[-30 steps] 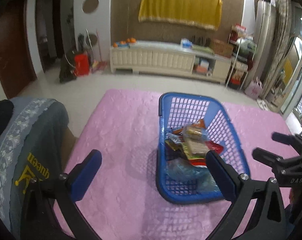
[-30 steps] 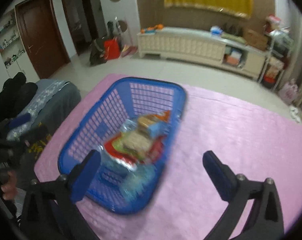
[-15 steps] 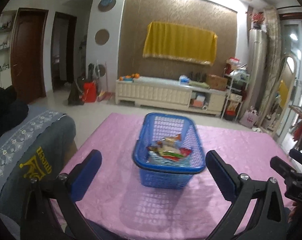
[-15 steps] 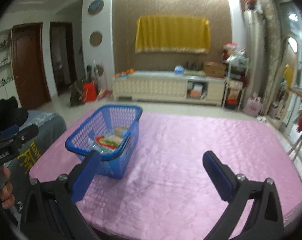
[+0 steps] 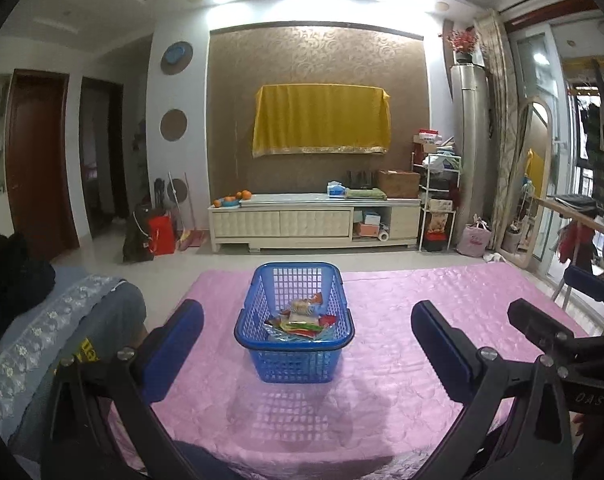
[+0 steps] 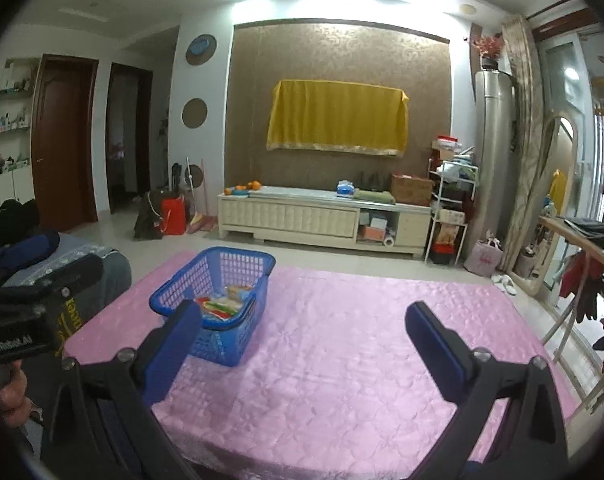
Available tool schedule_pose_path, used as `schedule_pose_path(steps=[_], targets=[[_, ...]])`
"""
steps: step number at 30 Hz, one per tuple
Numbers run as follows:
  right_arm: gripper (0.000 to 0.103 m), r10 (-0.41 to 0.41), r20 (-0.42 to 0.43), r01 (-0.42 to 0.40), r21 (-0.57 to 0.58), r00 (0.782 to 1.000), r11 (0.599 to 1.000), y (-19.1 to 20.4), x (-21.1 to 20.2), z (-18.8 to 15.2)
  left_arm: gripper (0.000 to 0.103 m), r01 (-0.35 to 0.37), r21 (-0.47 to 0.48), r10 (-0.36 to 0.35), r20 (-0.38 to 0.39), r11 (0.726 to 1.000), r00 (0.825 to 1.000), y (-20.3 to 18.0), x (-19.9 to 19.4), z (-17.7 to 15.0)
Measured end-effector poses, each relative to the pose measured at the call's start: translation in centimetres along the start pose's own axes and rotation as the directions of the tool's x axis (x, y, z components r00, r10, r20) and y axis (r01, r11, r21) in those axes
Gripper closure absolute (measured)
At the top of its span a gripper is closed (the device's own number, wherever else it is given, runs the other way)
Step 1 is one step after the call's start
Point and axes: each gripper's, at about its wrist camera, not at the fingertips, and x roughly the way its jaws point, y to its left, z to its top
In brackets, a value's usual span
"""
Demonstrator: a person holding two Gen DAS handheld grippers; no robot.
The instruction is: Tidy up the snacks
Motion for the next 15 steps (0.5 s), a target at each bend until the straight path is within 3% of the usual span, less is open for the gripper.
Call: schedule_pose_path(steps=[15], targets=[[0.000, 0.006, 0.007, -0.007, 0.044, 1.000, 0.999, -0.1, -1.5, -0.6, 0.000, 0.031, 0.016, -0.031, -0.010, 0.999, 0.999, -1.1, -1.5, -1.2]])
